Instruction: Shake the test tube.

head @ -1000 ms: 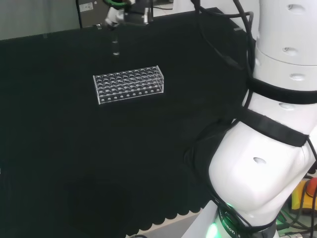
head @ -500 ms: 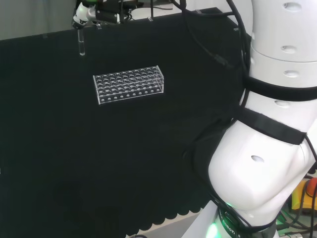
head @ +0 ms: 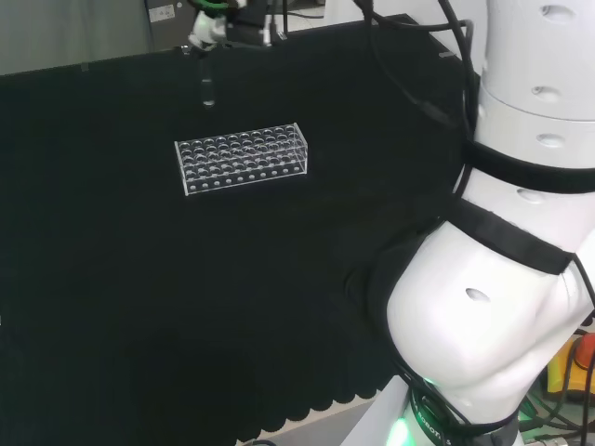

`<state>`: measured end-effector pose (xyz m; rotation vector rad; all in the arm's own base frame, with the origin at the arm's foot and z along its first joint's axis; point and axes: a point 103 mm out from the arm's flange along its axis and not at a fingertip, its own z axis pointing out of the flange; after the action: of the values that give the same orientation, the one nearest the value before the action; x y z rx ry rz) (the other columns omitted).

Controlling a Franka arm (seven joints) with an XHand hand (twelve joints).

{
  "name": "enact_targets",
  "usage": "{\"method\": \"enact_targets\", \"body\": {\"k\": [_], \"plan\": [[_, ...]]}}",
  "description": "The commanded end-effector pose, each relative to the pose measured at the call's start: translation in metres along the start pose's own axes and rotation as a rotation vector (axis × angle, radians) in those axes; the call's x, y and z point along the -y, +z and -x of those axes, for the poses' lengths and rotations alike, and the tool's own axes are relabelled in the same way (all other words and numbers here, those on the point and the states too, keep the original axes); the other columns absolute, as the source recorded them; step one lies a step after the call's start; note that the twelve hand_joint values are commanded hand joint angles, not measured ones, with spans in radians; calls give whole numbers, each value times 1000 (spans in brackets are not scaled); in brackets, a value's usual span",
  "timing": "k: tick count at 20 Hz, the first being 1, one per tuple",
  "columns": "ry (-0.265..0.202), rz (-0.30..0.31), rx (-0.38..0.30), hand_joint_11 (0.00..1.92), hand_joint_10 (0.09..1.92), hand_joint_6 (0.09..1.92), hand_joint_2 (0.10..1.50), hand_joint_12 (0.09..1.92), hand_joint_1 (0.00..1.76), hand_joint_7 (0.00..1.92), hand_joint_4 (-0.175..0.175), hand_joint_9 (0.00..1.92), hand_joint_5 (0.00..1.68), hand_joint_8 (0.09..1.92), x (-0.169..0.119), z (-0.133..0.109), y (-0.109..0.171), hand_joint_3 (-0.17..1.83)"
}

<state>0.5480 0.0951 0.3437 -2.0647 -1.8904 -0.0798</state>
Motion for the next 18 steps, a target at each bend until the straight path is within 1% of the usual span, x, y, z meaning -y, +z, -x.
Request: {"method": "enact_targets", "body": {"k": [1, 3, 5, 6, 8, 10, 12, 18], "plan": [[157, 30, 78, 1315, 604, 87, 818, 843, 1325, 1356, -175, 1619, 1365, 691, 4, 84, -14, 333], [195, 37, 94, 1315, 604, 87, 818, 843, 1325, 1356, -175, 1619, 1365, 691, 4, 100, -18, 333], [226, 42, 101, 1315, 604, 87, 818, 843, 1325, 1356, -175, 1619, 1366, 691, 4, 112, -21, 334], [235, 44, 102, 1314, 604, 87, 818, 843, 1325, 1356, -175, 1618, 1366, 691, 3, 114, -22, 334], [232, 46, 100, 1314, 605, 87, 818, 843, 1325, 1356, -175, 1618, 1366, 691, 2, 113, -23, 334], [215, 45, 94, 1314, 605, 87, 818, 843, 1325, 1356, -175, 1618, 1367, 691, 0, 105, -21, 334], [185, 39, 86, 1314, 605, 87, 817, 843, 1325, 1356, -175, 1618, 1367, 691, -2, 92, -18, 335], [83, 8, 35, 1313, 605, 87, 817, 844, 1325, 1356, -175, 1616, 1368, 693, -4, 38, 0, 336]]}}
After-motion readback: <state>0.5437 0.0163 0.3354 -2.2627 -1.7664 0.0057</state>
